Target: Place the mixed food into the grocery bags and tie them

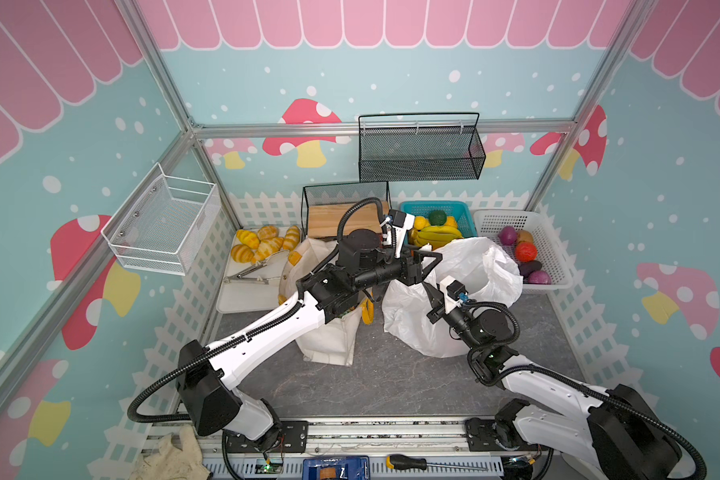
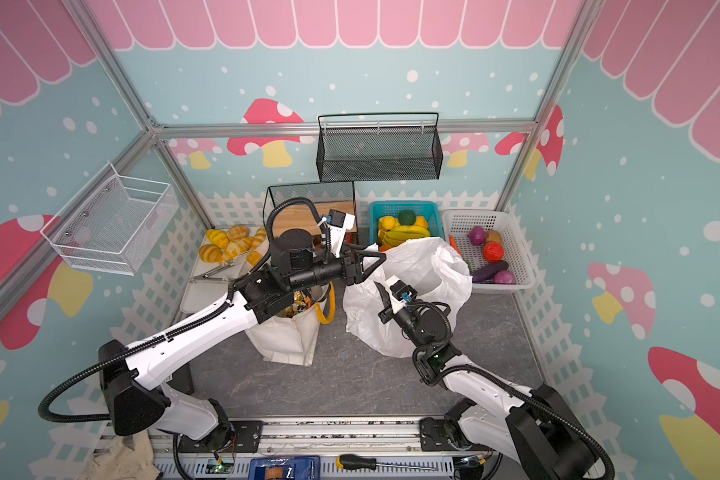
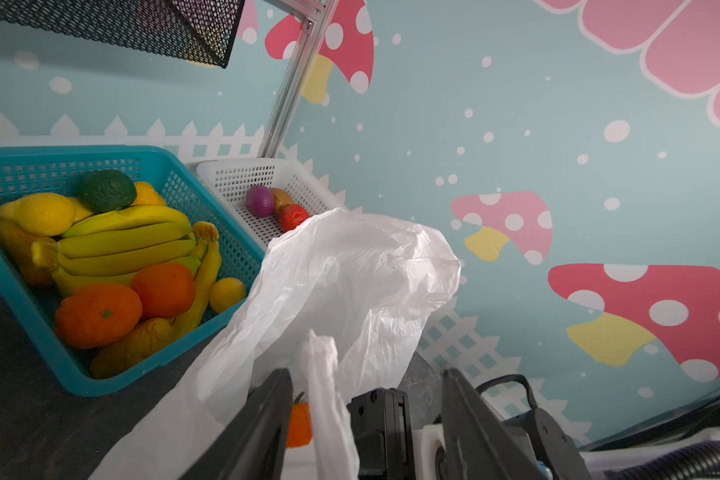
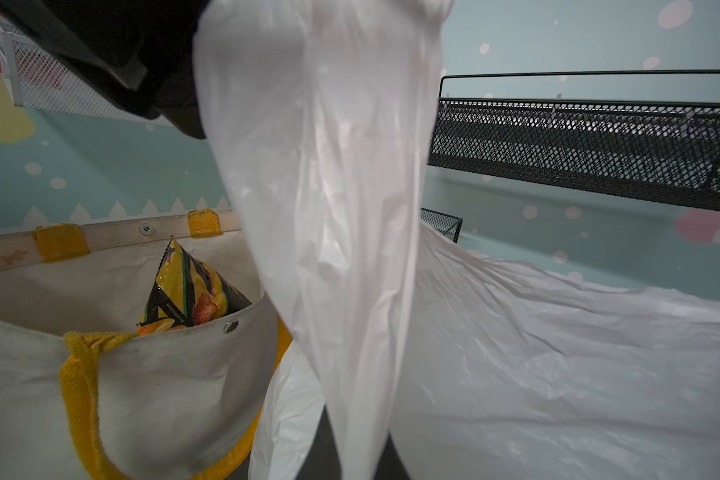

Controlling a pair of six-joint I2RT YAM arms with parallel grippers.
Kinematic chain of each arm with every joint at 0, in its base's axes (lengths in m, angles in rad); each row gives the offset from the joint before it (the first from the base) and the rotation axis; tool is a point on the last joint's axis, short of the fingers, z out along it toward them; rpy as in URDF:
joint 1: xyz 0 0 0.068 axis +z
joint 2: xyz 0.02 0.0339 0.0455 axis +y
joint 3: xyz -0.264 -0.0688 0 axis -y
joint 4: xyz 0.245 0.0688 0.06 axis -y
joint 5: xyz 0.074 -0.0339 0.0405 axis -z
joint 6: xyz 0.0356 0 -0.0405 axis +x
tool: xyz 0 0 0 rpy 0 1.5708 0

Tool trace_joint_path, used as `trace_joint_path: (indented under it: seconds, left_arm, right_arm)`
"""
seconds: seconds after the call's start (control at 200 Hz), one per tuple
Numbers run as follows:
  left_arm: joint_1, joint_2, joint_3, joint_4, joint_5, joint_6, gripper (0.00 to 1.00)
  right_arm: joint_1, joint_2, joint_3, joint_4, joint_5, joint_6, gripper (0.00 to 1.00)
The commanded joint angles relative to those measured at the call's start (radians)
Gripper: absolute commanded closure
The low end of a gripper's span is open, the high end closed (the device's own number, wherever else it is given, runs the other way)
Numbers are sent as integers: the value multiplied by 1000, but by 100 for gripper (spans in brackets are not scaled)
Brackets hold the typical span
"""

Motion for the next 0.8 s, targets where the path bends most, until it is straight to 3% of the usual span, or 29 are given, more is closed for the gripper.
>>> trace_joint_path:
  seconds: [0.0, 0.1, 0.22, 0.25, 0.295, 0.325, 0.525, 0.796]
  left_arm:
    - [-24, 23, 77, -86, -116, 107, 47]
    - [-34, 52, 113, -111, -136, 115, 68]
    - [-34, 57, 126, -91, -119, 50, 99]
    - [-34, 55, 123, -80, -93, 32, 100]
    - [-34, 49, 115, -64, -65, 5, 100]
    - [-34, 43, 108, -57, -50, -13, 100]
    - [-34, -14, 40, 12, -5, -103, 100]
    - [-19, -86, -32, 80, 46, -174, 100]
  right_arm:
    - [1, -10, 27, -12, -9, 13, 98]
    - [1, -32, 41, -51, 22, 17, 90]
    - [2, -96, 40, -132, 65, -2, 55]
    - [4, -111, 33, -136, 60, -20, 48]
    - [8, -129, 24, -128, 53, -42, 27]
    - [10, -138, 20, -118, 42, -65, 22]
    - [2, -95, 115, -124, -80, -190, 12]
    - [-183, 41, 255, -141, -525, -97, 6]
